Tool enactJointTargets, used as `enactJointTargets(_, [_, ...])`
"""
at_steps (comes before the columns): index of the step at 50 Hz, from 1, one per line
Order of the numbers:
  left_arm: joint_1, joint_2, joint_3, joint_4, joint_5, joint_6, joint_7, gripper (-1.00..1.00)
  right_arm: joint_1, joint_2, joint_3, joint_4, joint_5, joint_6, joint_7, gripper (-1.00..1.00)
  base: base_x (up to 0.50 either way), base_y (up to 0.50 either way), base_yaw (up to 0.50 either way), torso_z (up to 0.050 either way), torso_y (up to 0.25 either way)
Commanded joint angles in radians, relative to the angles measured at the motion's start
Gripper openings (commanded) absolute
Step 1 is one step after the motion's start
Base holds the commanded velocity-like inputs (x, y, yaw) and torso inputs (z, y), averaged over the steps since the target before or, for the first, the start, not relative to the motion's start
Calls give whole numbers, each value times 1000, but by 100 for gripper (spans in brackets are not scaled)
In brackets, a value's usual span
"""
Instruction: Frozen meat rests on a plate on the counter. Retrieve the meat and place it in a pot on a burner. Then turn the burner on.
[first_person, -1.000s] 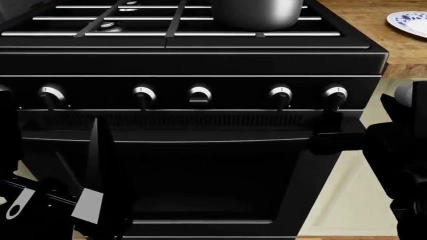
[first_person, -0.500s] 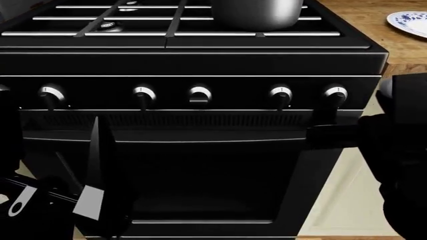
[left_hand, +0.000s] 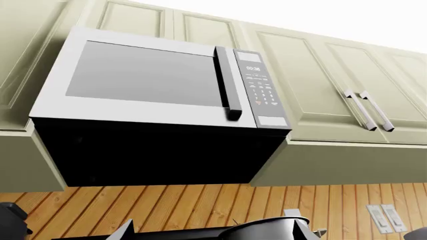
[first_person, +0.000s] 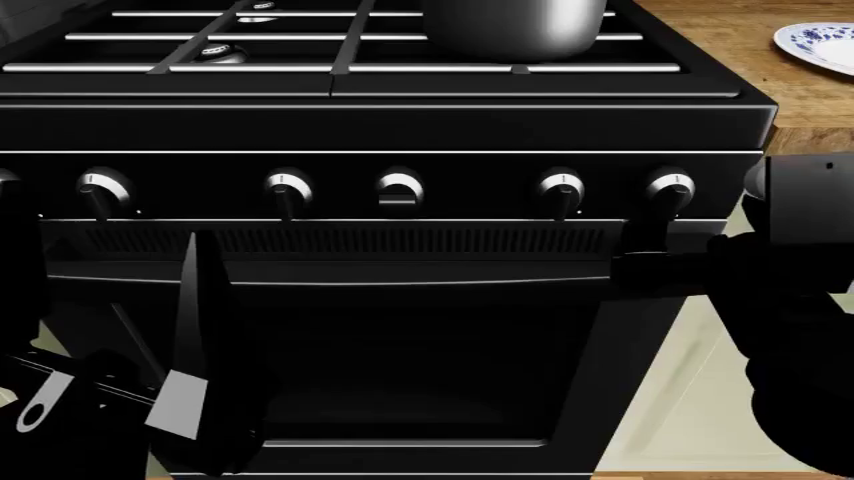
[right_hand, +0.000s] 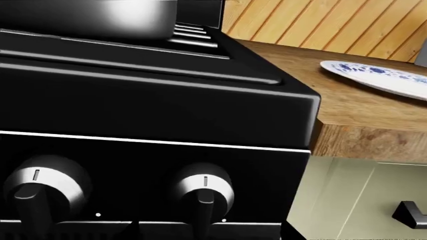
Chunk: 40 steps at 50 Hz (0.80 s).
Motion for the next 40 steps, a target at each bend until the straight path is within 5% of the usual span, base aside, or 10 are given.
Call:
enactJointTargets(1, [1,-6,2,2,-1,3,-6,100,-16,-3,3,35,-22,-22,-34,100,0,0,0,0,0])
enactJointTargets(40, [2,-21,13,-4,1,14,-21,100,33,67,13,72,32,26,-160,100,0,0,0,0,0])
